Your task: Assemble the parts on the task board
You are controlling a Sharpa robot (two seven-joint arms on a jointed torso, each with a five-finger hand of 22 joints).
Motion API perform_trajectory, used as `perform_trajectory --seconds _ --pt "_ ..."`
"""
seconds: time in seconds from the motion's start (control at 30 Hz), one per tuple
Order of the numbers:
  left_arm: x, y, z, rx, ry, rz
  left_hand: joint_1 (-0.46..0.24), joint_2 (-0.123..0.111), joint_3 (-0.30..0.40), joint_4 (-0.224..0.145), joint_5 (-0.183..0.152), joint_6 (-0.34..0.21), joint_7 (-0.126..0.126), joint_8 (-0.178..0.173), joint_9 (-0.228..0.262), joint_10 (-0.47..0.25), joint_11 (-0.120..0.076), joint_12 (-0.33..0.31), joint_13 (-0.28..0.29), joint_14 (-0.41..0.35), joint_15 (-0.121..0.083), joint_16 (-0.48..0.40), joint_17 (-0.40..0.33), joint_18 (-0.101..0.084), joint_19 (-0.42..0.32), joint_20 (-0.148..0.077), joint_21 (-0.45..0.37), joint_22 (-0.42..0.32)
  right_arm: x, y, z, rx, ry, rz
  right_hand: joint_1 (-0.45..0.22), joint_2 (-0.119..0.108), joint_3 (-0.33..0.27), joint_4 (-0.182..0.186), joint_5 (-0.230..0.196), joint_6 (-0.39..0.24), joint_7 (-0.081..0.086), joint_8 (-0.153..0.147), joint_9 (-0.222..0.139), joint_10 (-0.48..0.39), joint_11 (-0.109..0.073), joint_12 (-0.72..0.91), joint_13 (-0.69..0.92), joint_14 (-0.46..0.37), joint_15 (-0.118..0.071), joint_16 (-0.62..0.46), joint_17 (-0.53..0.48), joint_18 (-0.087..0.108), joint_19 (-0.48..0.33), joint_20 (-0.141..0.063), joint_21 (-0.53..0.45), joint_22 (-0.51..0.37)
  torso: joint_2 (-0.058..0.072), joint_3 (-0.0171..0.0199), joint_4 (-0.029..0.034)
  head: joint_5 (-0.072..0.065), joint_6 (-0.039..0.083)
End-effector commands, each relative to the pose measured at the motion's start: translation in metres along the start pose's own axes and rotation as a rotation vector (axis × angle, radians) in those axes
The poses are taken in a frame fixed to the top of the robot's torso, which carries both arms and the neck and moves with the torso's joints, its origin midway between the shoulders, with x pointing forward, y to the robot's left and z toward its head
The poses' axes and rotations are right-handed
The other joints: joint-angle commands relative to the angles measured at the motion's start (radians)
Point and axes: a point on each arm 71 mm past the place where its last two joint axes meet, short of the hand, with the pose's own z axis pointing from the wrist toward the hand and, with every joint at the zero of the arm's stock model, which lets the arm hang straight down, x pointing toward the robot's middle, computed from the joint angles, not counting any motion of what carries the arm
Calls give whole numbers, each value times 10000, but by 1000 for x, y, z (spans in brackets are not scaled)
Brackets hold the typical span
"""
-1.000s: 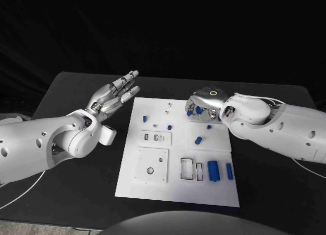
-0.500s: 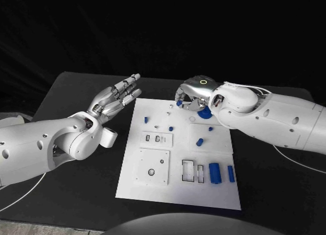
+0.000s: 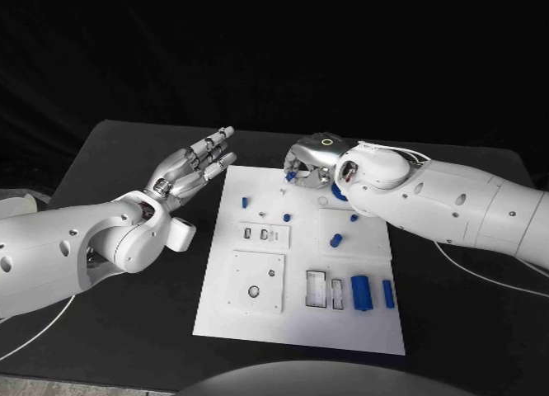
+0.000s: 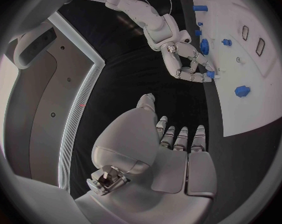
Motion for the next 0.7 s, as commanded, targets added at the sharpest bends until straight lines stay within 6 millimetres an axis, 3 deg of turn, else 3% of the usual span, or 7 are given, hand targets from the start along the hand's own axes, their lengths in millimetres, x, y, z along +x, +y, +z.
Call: perform_trajectory --seconds 0.03,0.4,0.7 --pt "2 -1 1 103 204 -153 101 15 73 9 36 83 17 39 12 10 42 -36 3 -10 88 -37 -9 96 -15 81 43 15 1 0 1 -24 2 124 -3 34 32 61 41 -88 13 -74 606 -5 79 -63 -12 -8 88 -45 -20 -132 -34 80 -43 -14 -11 -5 0 8 -21" --pt "2 0 2 83 222 -173 112 18 81 4 53 92 24 40 13 12 50 -36 4 -10 95 -37 -9 95 -13 85 44 15 3 2 4 -7 82 323 -23 -10 114 82 41 -436 103 -327 551 -130 161 -227 -57 -148 149 -196 -219 -87 -165 159 -189 -132 -25 -11 -10 6 -39" --pt "2 0 3 25 240 -248 168 31 123 -10 75 503 142 135 68 50 138 -23 17 -10 132 -37 -9 93 -8 108 47 15 5 2 6 142 421 333 -135 -142 164 158 -76 -1090 108 -759 389 -696 282 -515 -103 -471 105 -566 -670 1 -459 143 -530 -438 -34 -12 -10 -1 -62"
